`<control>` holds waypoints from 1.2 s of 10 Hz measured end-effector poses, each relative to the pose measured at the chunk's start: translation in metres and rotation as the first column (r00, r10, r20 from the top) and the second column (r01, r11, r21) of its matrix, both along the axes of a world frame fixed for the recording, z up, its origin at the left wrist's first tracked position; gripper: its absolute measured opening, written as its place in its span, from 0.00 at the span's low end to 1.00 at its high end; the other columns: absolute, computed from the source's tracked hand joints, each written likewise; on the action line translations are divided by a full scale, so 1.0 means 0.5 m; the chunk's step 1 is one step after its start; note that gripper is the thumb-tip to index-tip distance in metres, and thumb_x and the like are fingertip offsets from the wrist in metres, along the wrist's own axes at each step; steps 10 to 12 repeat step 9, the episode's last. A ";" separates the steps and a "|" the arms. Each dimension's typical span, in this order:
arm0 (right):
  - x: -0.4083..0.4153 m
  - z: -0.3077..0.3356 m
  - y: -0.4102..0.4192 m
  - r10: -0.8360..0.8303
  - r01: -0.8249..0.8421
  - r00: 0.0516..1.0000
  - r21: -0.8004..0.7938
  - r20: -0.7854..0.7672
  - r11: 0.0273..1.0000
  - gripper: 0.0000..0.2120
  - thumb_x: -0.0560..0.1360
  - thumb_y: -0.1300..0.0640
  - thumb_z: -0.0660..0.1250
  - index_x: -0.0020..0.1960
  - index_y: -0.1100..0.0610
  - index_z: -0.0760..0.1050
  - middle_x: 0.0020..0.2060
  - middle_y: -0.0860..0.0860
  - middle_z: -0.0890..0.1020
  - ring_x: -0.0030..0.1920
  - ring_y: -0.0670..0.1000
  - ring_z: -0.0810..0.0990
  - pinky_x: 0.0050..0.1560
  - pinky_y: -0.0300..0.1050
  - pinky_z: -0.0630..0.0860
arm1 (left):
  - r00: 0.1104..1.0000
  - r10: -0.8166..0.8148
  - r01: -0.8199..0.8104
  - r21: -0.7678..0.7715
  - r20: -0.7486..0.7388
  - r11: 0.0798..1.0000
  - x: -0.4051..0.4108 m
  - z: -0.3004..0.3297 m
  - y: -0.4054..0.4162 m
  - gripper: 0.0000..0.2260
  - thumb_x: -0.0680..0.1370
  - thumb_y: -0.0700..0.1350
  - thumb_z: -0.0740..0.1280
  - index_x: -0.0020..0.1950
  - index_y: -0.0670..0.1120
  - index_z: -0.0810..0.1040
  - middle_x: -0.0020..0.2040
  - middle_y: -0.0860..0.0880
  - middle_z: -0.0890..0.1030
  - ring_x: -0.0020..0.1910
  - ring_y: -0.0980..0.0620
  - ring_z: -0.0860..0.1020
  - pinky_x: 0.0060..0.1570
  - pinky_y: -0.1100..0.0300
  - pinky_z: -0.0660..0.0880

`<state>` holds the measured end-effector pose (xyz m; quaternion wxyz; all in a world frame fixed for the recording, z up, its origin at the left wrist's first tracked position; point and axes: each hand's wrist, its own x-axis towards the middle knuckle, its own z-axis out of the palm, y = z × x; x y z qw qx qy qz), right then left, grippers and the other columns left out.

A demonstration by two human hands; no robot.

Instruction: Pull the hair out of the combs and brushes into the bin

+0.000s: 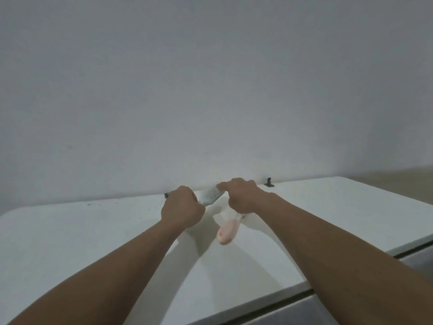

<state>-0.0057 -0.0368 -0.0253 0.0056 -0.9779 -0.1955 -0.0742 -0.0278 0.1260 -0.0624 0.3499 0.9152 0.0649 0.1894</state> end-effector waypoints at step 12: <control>-0.001 -0.031 -0.070 -0.027 0.018 0.999 0.378 0.019 0.926 0.25 0.74 0.66 0.57 0.69 0.54 0.69 0.67 0.52 0.74 0.66 0.52 0.71 0.63 0.44 0.69 | 0.985 0.032 -0.031 0.010 -0.169 0.999 -0.009 -0.011 -0.003 0.15 0.68 0.46 0.71 0.34 0.39 0.68 0.32 0.40 0.71 0.33 0.44 0.74 0.27 0.60 0.56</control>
